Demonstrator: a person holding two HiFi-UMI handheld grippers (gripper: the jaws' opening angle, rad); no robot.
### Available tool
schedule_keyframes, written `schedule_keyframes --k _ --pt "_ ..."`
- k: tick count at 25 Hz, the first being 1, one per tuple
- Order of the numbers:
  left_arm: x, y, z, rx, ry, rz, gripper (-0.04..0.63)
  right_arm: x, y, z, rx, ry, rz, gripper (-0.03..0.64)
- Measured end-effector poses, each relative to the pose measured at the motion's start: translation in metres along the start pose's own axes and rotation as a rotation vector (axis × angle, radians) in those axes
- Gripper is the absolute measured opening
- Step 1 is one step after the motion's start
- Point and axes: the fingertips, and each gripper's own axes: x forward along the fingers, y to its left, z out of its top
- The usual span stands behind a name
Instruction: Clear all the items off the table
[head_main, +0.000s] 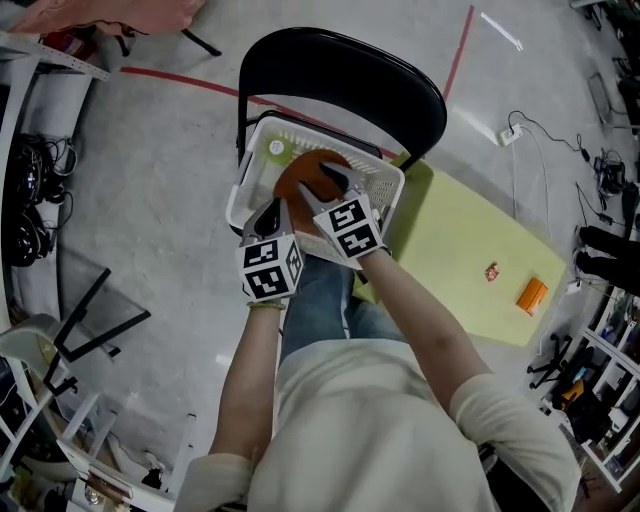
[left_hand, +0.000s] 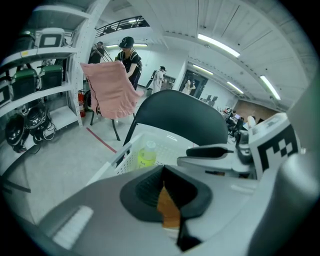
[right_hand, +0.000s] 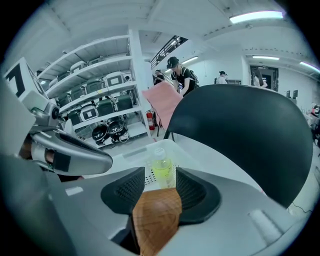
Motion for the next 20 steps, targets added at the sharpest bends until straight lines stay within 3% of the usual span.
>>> schedule_keyframes --k 6,11,20 --pt "-0.007 -0.016 0.004 0.039 0.016 -0.037 0.009 -0.031 0.001 0.004 0.024 -0.020 -0.024 0.065" --pt "-0.009 -0.030 0.010 0.102 0.040 -0.084 0.009 -0.055 0.001 0.007 0.043 -0.030 -0.048 0.008" --pt "-0.015 -0.052 0.021 0.182 0.050 -0.137 0.009 -0.090 -0.008 0.007 0.108 -0.051 -0.106 0.000"
